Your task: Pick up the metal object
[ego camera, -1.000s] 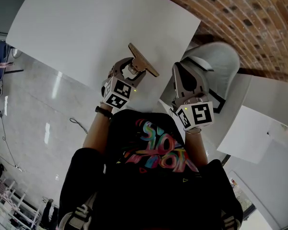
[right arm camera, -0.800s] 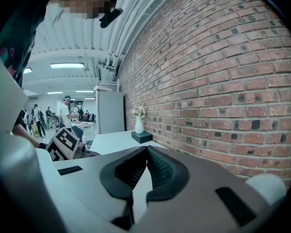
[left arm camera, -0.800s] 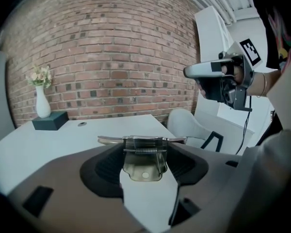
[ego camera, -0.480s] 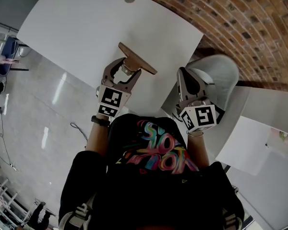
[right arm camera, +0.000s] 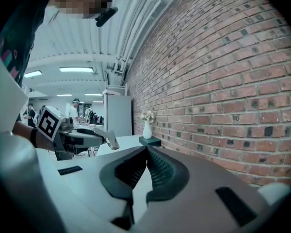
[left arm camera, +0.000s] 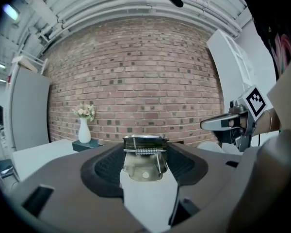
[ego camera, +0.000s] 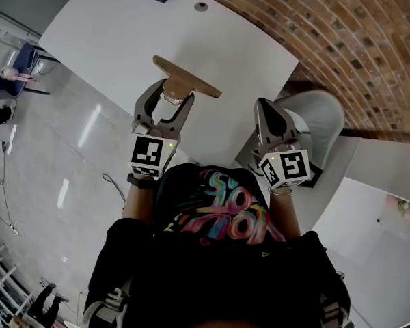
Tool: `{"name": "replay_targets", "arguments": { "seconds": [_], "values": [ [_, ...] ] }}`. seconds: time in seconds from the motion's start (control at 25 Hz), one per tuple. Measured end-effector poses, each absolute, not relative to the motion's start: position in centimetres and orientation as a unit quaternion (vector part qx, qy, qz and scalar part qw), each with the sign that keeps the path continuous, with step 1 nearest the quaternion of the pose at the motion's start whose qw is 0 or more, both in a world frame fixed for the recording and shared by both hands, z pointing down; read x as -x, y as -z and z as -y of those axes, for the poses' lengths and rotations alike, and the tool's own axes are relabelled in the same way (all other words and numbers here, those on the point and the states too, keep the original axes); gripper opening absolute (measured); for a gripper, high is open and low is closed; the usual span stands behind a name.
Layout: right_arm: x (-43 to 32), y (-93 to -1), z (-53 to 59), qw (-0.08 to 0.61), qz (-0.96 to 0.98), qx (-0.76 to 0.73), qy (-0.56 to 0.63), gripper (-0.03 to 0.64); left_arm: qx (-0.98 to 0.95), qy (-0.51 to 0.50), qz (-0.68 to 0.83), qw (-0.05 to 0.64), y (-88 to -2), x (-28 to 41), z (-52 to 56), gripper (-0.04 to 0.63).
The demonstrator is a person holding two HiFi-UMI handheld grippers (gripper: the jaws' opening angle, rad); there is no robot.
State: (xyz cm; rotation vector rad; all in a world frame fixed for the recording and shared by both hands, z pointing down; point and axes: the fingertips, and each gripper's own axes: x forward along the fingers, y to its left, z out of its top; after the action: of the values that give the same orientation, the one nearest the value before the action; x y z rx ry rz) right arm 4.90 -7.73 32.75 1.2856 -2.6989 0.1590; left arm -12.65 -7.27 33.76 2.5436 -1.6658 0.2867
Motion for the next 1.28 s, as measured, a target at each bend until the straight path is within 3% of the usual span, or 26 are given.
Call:
{"name": "replay_targets", "arguments": {
  "seconds": [0.48, 1.28],
  "values": [
    [-5.0, -30.9, 8.6, 0.061, 0.897, -0.436, -0.036, 0.017, -0.811, -0.049, 0.581, 0.041, -31.1, 15.7, 5.4, 0.278],
    [-6.6, -31.0, 9.2, 0.064, 0.893, -0.443, -0.047, 0.017, -0.814, -0.045, 0.578, 0.048, -31.0, 13.9, 6.7, 0.275]
  ]
}}
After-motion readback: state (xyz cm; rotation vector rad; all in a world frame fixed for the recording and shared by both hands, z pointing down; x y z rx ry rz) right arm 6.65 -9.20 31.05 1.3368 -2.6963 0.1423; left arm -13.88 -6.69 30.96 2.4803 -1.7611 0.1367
